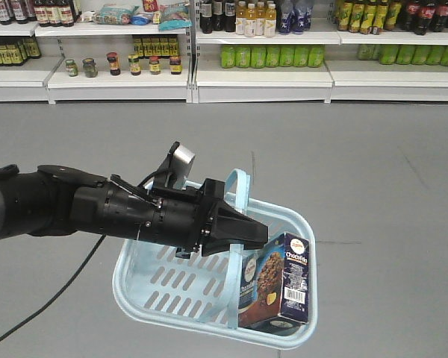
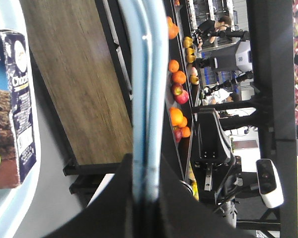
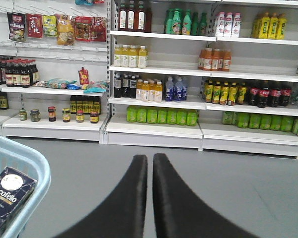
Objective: Left arm holds basket, right arm returns cookies
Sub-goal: 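Drive the base toward the drink shelves holding the basket in left gripper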
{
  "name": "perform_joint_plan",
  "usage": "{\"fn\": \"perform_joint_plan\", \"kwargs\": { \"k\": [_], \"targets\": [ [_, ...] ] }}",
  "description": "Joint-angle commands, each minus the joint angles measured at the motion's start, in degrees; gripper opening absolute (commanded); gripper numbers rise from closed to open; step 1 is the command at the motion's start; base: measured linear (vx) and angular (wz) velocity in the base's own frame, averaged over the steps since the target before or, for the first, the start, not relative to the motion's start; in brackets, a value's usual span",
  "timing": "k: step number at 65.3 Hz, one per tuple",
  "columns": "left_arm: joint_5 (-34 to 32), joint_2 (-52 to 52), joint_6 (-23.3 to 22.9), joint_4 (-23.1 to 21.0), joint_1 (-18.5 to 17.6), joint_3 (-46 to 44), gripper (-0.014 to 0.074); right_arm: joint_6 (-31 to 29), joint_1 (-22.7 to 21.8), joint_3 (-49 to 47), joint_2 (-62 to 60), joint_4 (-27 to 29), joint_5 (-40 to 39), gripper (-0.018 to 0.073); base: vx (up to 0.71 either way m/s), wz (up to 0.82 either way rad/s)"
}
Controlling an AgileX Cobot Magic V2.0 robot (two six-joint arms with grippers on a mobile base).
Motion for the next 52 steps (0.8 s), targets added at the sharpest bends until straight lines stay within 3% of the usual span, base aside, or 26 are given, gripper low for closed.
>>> {"fn": "perform_joint_plan", "kwargs": {
  "k": [1, 52],
  "targets": [
    [3.9, -3.3, 0.8, -7.5, -0.3, -1.6, -0.0006, -0.4, -0.2, 1.0, -0.7, -0.2, -4.4, -0.0003, 0.43, 0.0],
    [3.9, -3.3, 0.8, -7.5, -0.3, -1.6, -0.0006, -0.4, -0.2, 1.0, -0.7, -0.2, -4.3, -0.0003, 0.42, -0.04]
  ]
}}
